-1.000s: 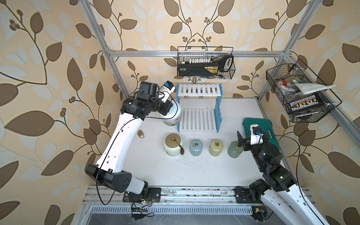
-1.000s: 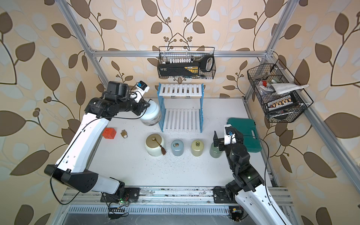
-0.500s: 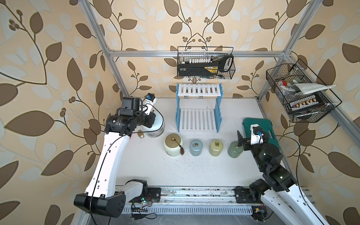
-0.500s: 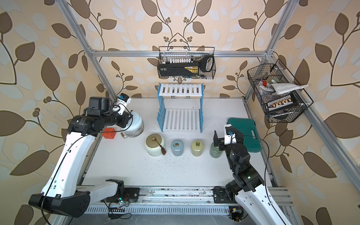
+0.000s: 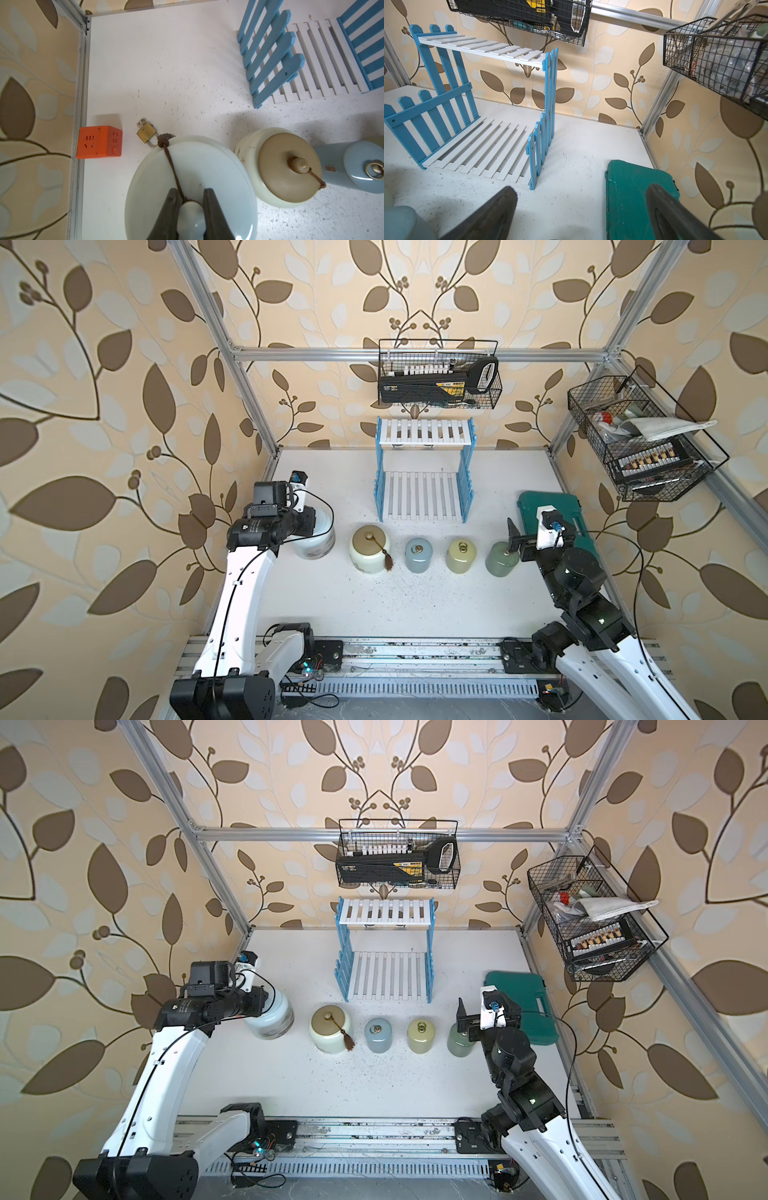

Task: Remove the tea canisters from the shelf
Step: Place the tea canister at the center of the board.

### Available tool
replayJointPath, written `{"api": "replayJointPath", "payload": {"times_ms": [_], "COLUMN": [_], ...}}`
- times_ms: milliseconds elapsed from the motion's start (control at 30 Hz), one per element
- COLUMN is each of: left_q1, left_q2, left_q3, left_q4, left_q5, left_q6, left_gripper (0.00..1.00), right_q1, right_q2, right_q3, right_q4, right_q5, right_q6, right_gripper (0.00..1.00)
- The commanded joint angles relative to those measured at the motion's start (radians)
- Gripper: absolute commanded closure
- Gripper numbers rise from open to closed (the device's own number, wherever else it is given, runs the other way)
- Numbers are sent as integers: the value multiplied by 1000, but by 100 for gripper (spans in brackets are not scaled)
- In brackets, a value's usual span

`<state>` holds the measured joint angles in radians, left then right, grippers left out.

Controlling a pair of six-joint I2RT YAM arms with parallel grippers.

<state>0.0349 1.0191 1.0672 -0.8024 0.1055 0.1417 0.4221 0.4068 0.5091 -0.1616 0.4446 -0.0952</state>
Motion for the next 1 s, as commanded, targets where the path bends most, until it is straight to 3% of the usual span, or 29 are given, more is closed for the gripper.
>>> {"api": "replayJointPath", "payload": {"times_ms": [0, 367, 667, 967], "left_q1": [32, 74, 90, 101], "left_q2": [-47, -47, -24, -8], "left_q3": [-5, -188, -244, -270], "left_q4": [185, 321, 362, 371], "left_q5": [30, 109, 178, 157], "left_q6": [-68, -70, -24, 11], "left_gripper": [100, 100, 100, 100], "right_q1": [-6, -6, -5, -6], "right_q2": [-16, -36, -31, -36], "right_q3": [-12, -17, -14, -14], "right_q4": [9, 20, 24, 16], "right_q5": [11, 3, -9, 0], "right_q6": [-6, -6, -8, -8], "right_gripper": [1, 1, 1, 1]}}
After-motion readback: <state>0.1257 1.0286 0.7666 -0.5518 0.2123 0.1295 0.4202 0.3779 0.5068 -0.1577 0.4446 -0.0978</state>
